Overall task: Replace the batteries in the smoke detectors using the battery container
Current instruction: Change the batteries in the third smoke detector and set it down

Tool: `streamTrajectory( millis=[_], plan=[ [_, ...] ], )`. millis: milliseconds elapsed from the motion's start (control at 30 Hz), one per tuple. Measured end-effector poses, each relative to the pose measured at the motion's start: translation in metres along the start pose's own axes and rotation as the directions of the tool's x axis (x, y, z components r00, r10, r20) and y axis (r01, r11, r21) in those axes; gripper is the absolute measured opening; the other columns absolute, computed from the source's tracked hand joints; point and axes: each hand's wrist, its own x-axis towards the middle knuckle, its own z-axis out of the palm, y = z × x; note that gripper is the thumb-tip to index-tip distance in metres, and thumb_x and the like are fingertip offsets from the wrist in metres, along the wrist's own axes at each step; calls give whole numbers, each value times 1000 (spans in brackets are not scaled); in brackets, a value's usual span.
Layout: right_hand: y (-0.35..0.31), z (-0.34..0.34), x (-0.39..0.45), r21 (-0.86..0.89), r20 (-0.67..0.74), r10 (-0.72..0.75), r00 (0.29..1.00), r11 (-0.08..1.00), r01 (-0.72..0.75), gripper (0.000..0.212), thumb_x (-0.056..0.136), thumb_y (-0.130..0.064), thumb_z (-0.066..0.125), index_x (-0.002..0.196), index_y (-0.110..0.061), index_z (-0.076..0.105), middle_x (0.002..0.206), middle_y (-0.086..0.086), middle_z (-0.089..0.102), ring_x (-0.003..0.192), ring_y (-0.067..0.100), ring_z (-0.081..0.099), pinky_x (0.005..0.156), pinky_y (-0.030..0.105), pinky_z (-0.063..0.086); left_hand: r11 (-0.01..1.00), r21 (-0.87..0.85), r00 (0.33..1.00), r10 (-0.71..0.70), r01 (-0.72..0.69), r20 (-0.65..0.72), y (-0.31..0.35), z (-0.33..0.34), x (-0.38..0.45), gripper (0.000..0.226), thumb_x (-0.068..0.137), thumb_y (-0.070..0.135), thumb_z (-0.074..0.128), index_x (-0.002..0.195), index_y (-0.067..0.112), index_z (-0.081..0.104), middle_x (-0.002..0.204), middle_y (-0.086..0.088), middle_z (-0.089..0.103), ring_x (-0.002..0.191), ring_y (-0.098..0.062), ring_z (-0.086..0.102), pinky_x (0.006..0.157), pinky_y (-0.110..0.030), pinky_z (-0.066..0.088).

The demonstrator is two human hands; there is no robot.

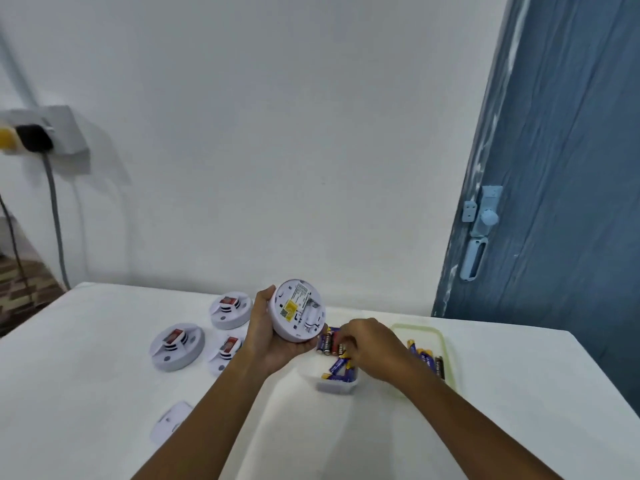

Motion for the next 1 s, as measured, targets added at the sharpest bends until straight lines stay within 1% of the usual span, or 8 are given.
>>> streamTrajectory(
  millis=[167, 333, 400, 467, 567, 633, 767, 1000],
  plan=[
    [-30, 21, 24, -419, 266, -5, 964, 900, 120, 31, 77, 8, 51, 95, -13, 66, 96, 13, 62, 94, 33, 56, 74, 32, 30, 1000, 4, 1000, -14, 14, -12, 20, -21, -3, 58, 74, 47, 59, 117, 10, 63, 119, -19, 62, 109, -38, 54, 93, -49, 43],
    [-30, 41, 36, -495, 338, 23, 941, 854, 158, 14, 79, 6, 56, 76, -8, 57, 65, 5, 38, 79, 28, 48, 62, 28, 32, 1000, -9, 1000, -30, 30, -9, 28, -34, -2, 56, 76, 48, 59, 118, 10, 64, 113, -19, 66, 104, -37, 57, 90, -51, 45],
    [-25, 40, 36, -359, 279, 17, 960, 929, 88, 20, 83, -1, 58, 99, -7, 67, 84, 10, 59, 89, 30, 55, 67, 27, 36, 999, -11, 999, -46, 46, 2, 31, -35, -2, 57, 76, 47, 60, 120, 11, 63, 115, -19, 65, 106, -38, 56, 87, -50, 48],
    [-21, 33, 34, 5, 143, 97, 985, 995, -99, 29, 84, -2, 57, 109, -12, 68, 89, 2, 67, 84, 18, 61, 66, 20, 42, 998, -24, 998, -59, 59, 21, 34, -37, -3, 58, 77, 48, 59, 122, 11, 62, 116, -20, 64, 109, -40, 54, 81, -48, 52],
    [-22, 11, 27, 674, 59, 281, 958, 696, -246, 17, 83, 4, 65, 95, -8, 69, 64, -3, 64, 59, 13, 57, 59, 22, 47, 997, -24, 997, -72, 73, 35, 37, -37, 0, 61, 74, 49, 59, 122, 11, 61, 115, -20, 64, 111, -41, 51, 74, -47, 55],
    [-23, -1, 20, 868, 119, 316, 941, 427, -253, 14, 86, 4, 63, 98, -4, 67, 72, 5, 69, 61, 16, 64, 62, 31, 55, 997, -21, 996, -79, 80, 36, 38, -35, 1, 63, 72, 50, 59, 122, 12, 61, 115, -19, 64, 110, -40, 51, 74, -47, 55],
    [-24, -9, 12, 949, 280, 229, 932, 78, -304, 21, 91, 6, 54, 110, 2, 61, 92, 19, 70, 76, 33, 71, 69, 46, 60, 997, -22, 996, -80, 81, 42, 36, -29, 4, 60, 71, 48, 59, 118, 11, 63, 112, -19, 65, 106, -38, 54, 82, -47, 52],
    [-29, -14, 9, 970, 199, 292, 935, 80, -232, 18, 84, 10, 61, 100, 1, 62, 88, 19, 72, 68, 23, 69, 51, 25, 53, 996, -16, 994, -84, 85, 73, 31, -21, 3, 57, 77, 49, 56, 119, 11, 63, 115, -20, 64, 111, -38, 50, 81, -48, 53]
  ],
)
